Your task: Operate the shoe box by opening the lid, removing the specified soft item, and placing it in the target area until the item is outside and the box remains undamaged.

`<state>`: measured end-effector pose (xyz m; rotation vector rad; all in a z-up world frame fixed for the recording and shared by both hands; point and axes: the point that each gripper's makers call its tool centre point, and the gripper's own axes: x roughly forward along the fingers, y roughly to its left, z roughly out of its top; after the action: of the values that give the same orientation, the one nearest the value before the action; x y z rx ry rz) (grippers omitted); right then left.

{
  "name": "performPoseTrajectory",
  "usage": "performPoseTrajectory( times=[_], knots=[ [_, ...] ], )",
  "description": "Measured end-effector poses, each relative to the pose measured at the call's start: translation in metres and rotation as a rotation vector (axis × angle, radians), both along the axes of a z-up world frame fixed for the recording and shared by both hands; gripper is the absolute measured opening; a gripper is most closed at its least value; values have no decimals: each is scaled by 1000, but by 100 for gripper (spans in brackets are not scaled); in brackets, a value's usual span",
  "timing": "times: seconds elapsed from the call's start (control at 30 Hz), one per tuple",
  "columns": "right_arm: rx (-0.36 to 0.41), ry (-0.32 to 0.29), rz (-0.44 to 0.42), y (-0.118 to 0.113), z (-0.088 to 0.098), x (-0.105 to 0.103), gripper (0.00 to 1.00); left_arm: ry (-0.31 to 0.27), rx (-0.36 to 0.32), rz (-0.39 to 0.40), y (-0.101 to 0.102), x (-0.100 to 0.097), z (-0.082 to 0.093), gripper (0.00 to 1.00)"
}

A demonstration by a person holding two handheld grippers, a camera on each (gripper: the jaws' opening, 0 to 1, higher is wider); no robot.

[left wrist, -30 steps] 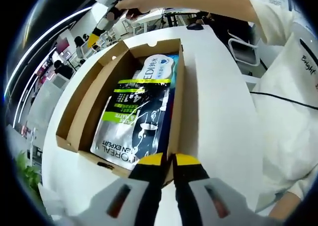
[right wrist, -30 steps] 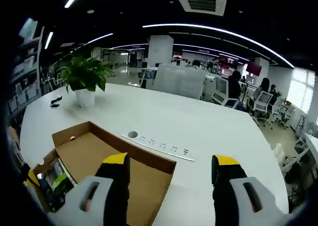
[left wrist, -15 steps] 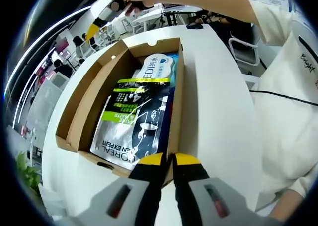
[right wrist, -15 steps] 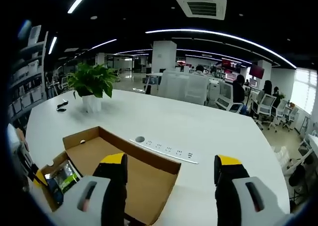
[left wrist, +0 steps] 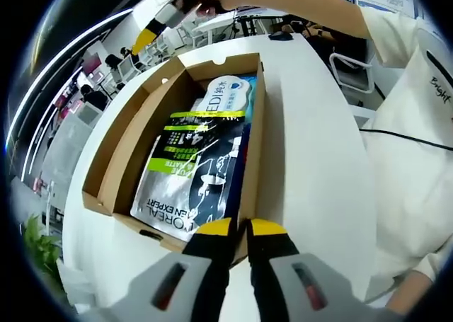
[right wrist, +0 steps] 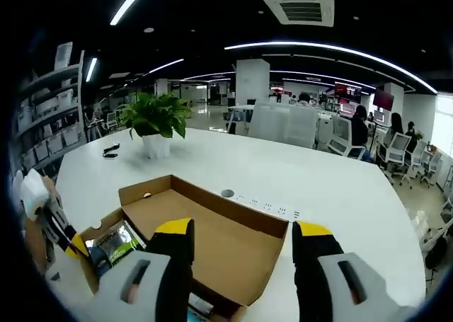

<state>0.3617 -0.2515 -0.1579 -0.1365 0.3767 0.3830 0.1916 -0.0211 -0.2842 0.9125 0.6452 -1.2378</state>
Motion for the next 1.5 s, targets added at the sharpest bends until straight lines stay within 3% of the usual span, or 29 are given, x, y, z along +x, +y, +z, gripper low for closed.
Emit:
performPoseTrajectory(
  times=[0.13, 0.23, 0.33, 0.47, 0.77, 0.97, 1.07, 1.4, 1.5],
  knots=[
    [-7, 2, 61, 9, 2, -11, 37, 3, -6, -2, 0, 0, 0, 7],
    [37, 28, 109, 22, 0, -16, 46, -5, -14, -4, 0, 0, 1, 7],
    [45, 56, 130, 29, -5, -22, 36, -10, -16, -6, 0, 0, 1, 7],
    [82, 42, 141, 38, -2, -25, 43, -8, -11, -5, 0, 1, 0, 7],
    [24, 28, 140, 45, -4, -28, 42, 2, -2, -12, 0, 0, 0, 7],
    [17, 56, 158, 46, -13, -32, 41, -5, -15, -15, 0, 0, 0, 7],
    [23, 84, 191, 53, -19, -38, 41, -6, -13, -15, 0, 0, 0, 7],
    [-37, 76, 264, 64, -13, -49, 40, 10, 2, -11, -1, -1, 0, 7],
    [-31, 109, 286, 70, -24, -51, 40, 9, 2, -9, -1, 0, 0, 7]
  ],
)
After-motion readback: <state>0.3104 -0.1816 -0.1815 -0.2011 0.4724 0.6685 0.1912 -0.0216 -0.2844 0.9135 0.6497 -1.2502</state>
